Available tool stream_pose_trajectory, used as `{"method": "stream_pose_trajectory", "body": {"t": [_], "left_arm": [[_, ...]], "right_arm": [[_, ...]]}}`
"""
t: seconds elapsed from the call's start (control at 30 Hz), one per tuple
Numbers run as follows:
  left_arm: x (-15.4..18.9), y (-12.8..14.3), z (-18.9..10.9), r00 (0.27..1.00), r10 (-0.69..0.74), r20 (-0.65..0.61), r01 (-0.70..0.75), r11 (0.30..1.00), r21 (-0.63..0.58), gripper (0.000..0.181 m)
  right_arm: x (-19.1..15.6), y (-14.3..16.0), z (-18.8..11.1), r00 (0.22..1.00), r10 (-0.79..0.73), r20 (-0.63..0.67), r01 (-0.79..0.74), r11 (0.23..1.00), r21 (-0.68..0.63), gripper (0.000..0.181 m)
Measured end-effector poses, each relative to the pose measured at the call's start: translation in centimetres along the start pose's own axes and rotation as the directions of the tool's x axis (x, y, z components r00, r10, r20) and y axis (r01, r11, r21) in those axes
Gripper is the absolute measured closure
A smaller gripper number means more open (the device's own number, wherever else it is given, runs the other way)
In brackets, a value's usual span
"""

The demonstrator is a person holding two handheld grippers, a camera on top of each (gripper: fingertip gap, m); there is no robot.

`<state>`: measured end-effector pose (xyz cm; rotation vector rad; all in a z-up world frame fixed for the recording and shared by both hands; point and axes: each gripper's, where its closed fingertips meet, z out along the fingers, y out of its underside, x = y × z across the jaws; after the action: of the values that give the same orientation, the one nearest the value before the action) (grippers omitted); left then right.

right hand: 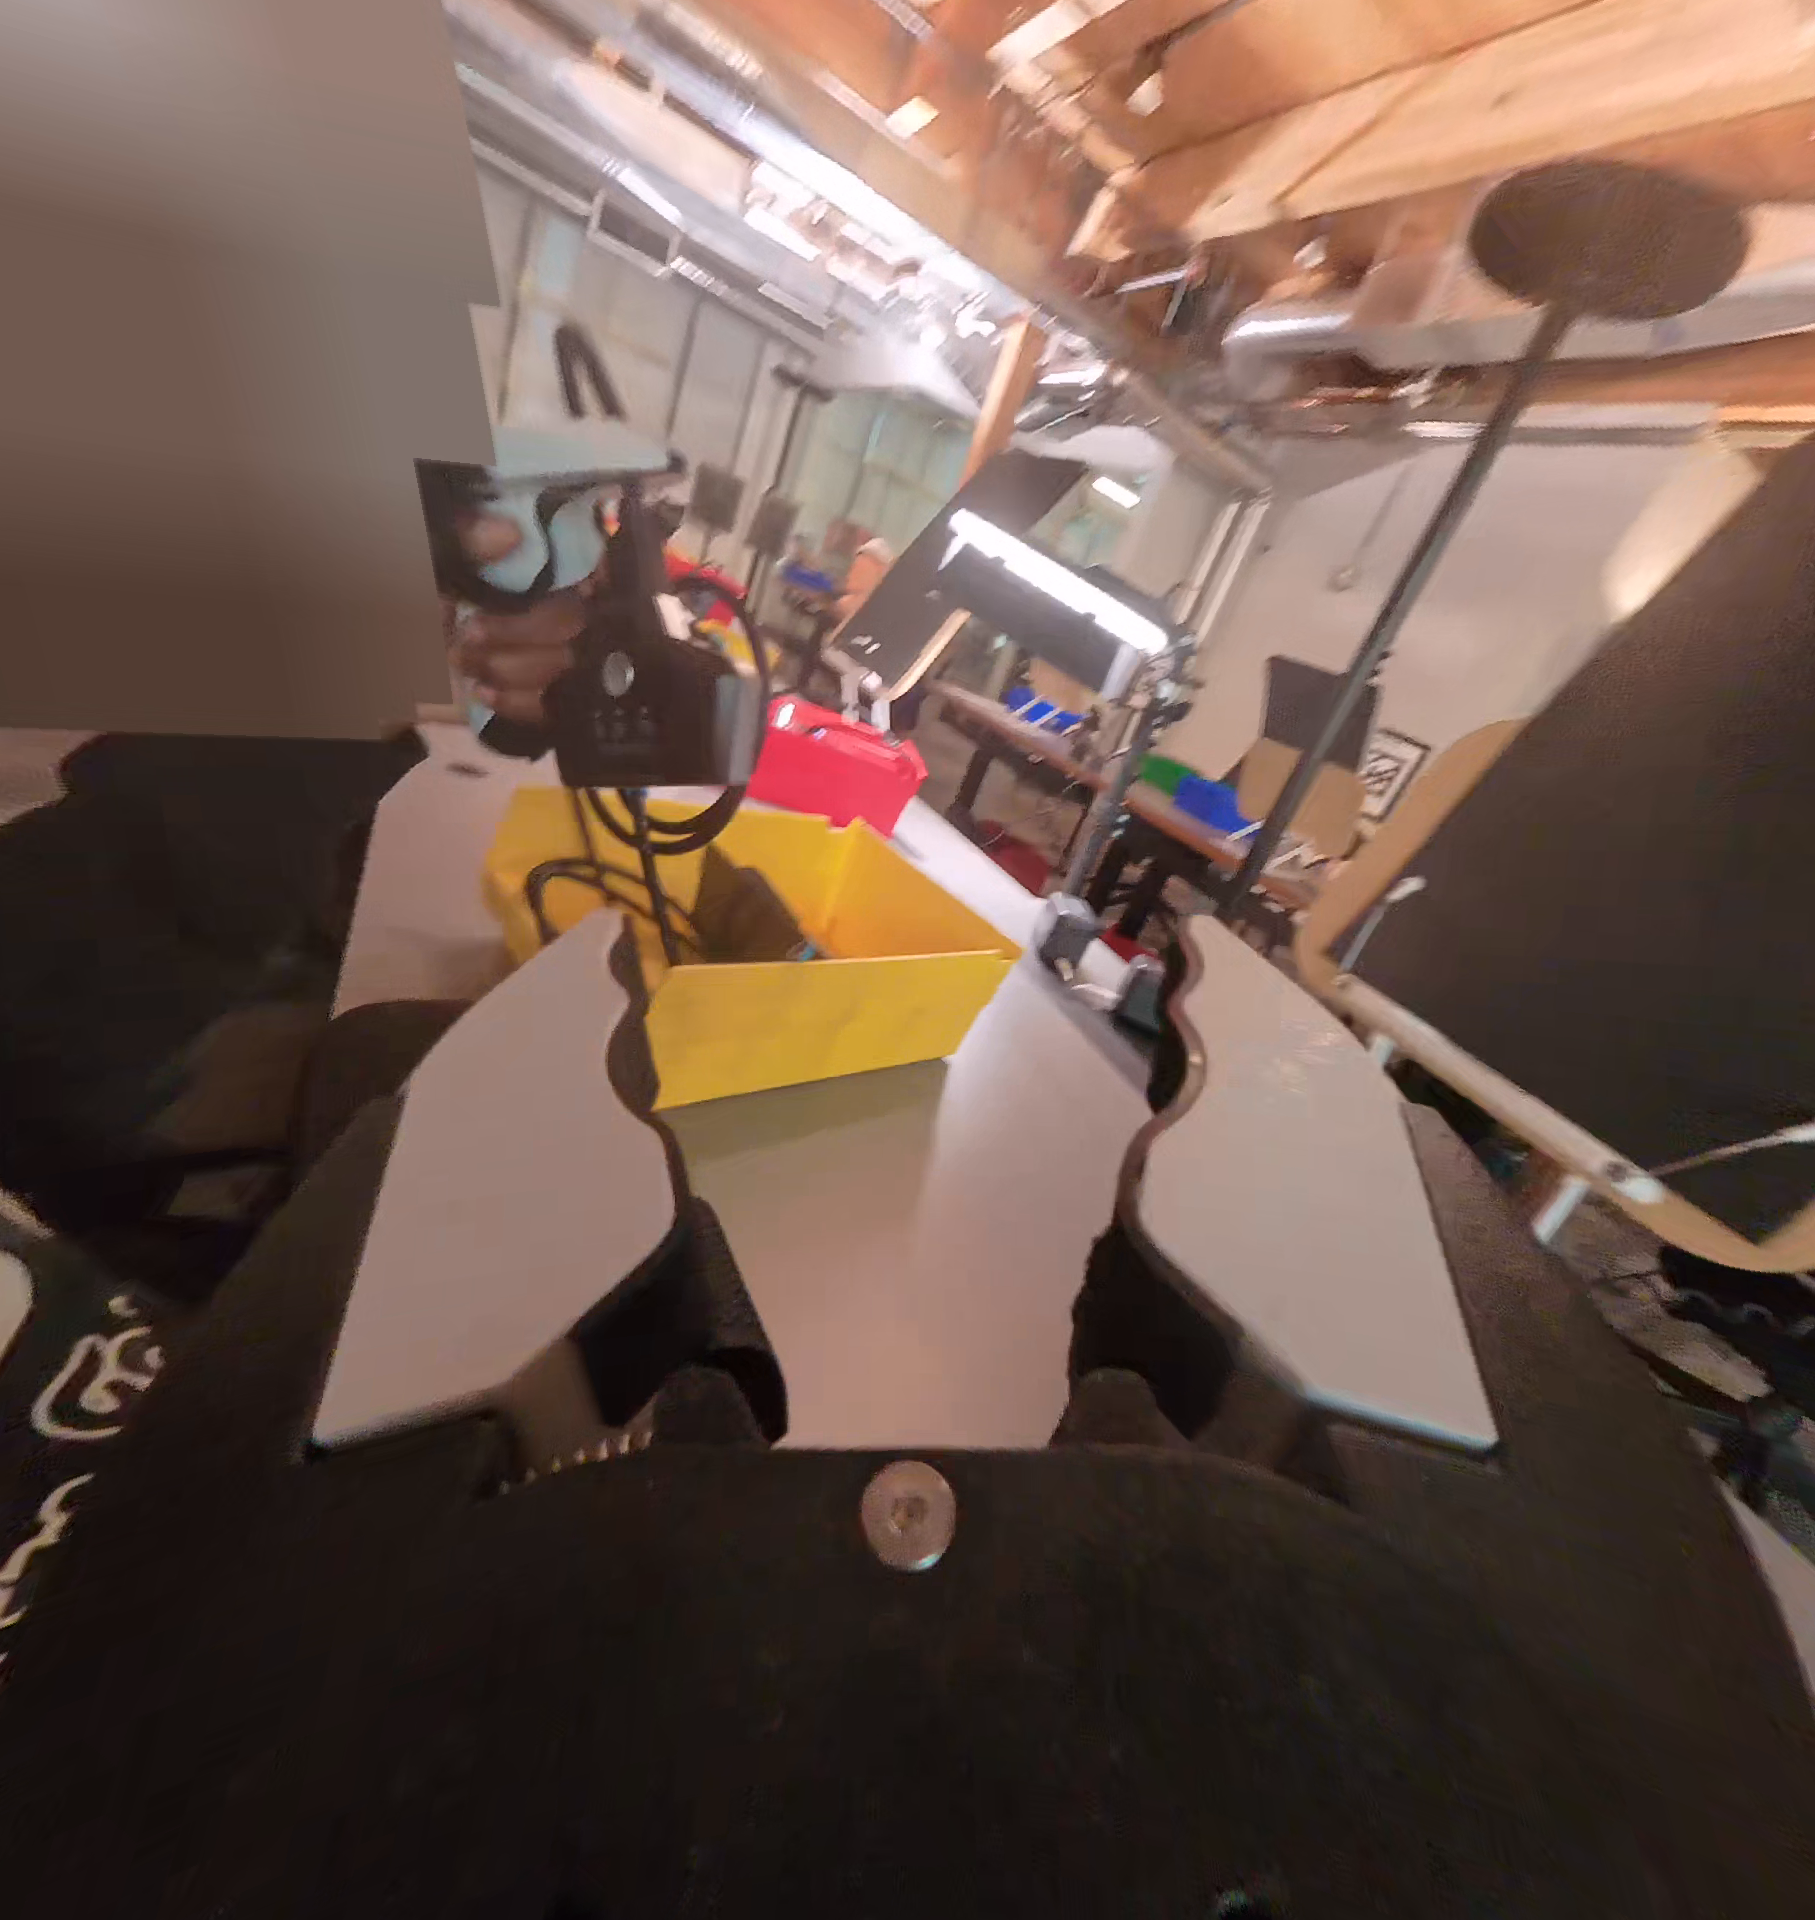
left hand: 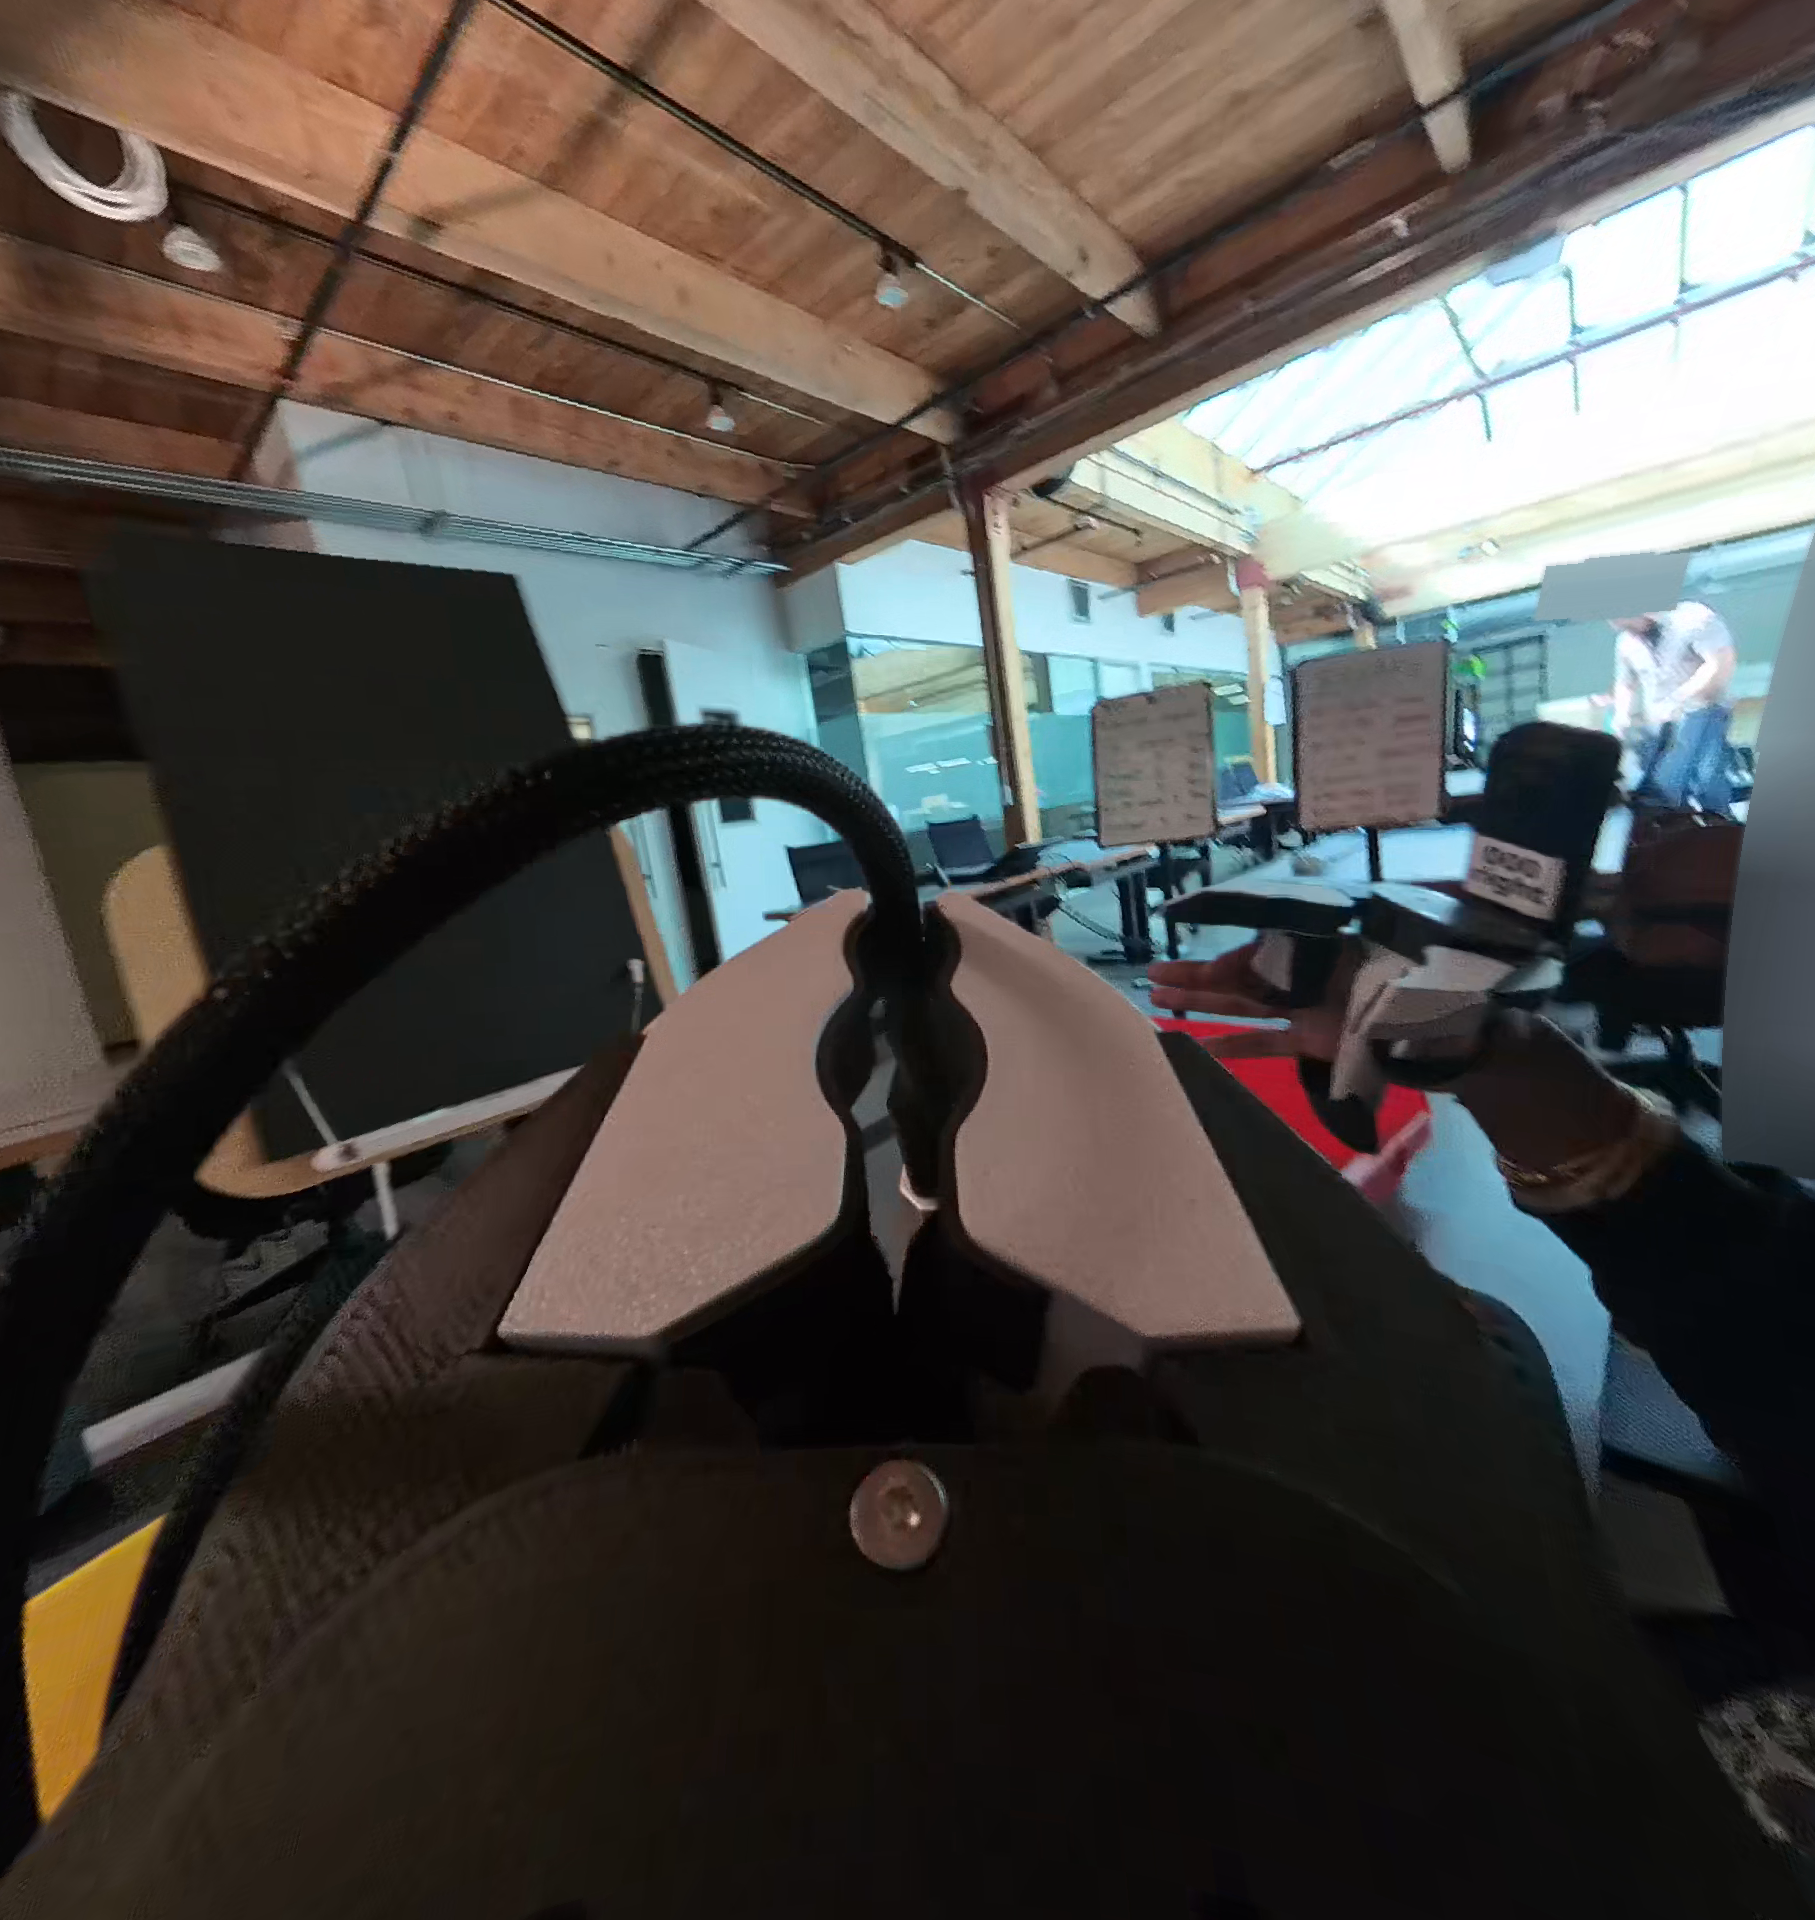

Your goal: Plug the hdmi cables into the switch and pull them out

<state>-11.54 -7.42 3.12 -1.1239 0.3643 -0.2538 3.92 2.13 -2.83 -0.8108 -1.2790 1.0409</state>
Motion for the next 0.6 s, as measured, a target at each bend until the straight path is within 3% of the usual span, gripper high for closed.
{"method": "stream_pose_trajectory", "body": {"t": [0.2, 0.3, 0.5, 0.53, 0.6], "left_arm": [[5.2, 1.9, 1.8, 0.978, 0.056, -0.199, -0.081, 0.99, -0.117, 0.175], [7.8, 3.4, 2.2, 0.946, 0.075, -0.316, -0.137, 0.974, -0.18, 0.175], [12.4, 6.1, 2.5, 0.858, 0.05, -0.512, -0.211, 0.942, -0.262, 0.174], [12.9, 6.4, 2.5, 0.845, 0.047, -0.532, -0.22, 0.938, -0.266, 0.174], [13.8, 6.9, 2.7, 0.829, 0.045, -0.557, -0.235, 0.932, -0.274, 0.174]], "right_arm": [[-5.1, 1.1, 2.8, 0.984, 0.053, 0.173, -0.049, 0.998, -0.028, 0.119], [-7.1, 1.3, 3.5, 0.966, 0.088, 0.245, -0.085, 0.996, -0.022, 0.117], [-11.5, 3.8, 4.3, 0.912, 0.042, 0.409, 0.01, 0.992, -0.125, 0.103], [-12.2, 4.2, 4.6, 0.907, 0.04, 0.418, 0.019, 0.99, -0.137, 0.108], [-12.8, 5.2, 5.5, 0.913, 0.028, 0.407, 0.044, 0.985, -0.166, 0.14]]}}
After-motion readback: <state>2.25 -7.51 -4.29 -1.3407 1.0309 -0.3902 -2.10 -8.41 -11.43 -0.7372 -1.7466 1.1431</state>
